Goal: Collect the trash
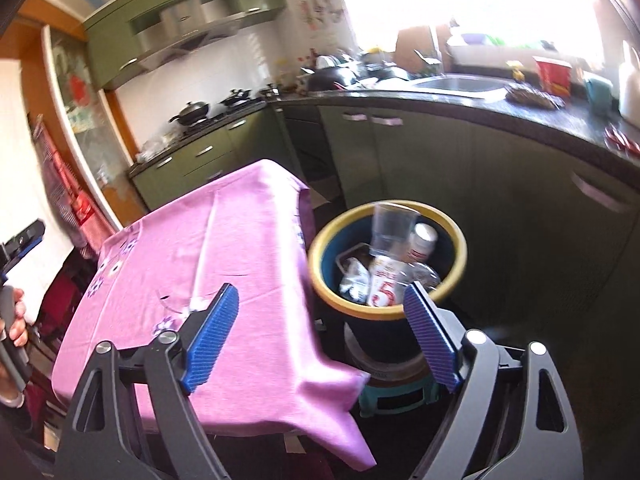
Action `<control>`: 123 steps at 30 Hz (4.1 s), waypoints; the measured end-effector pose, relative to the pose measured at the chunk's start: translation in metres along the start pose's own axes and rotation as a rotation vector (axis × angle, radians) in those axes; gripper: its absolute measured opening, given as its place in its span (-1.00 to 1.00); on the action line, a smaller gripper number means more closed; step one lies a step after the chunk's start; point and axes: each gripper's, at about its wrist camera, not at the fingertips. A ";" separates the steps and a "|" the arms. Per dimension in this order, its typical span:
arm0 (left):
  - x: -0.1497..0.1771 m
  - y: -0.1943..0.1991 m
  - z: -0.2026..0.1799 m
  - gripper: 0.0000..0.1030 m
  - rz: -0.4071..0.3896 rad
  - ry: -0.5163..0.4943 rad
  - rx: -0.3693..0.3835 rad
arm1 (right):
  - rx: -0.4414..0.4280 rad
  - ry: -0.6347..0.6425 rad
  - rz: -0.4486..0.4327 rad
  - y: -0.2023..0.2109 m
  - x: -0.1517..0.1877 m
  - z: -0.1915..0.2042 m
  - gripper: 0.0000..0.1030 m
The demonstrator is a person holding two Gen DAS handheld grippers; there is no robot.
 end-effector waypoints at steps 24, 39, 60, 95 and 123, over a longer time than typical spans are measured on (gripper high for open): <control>0.031 0.094 0.060 0.88 -0.018 0.085 -0.153 | 0.010 0.201 -0.130 0.076 0.006 0.083 0.91; 0.031 0.100 0.052 0.88 -0.027 0.060 -0.128 | 0.002 0.192 -0.123 0.071 0.010 0.081 0.91; 0.036 0.101 0.055 0.88 -0.023 0.047 -0.116 | -0.004 0.188 -0.122 0.066 0.011 0.083 0.91; 0.039 0.098 0.047 0.88 -0.008 0.032 -0.099 | -0.004 0.181 -0.122 0.066 0.013 0.084 0.91; 0.042 0.094 0.045 0.88 0.027 0.035 -0.067 | 0.000 0.178 -0.117 0.064 0.015 0.085 0.91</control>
Point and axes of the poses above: each gripper's, at about its wrist camera, not at the fingertips, and y roughly against the way its jaws point, z to its left, x to its underside, and after that the axes turned 14 degrees about -z, right-handed
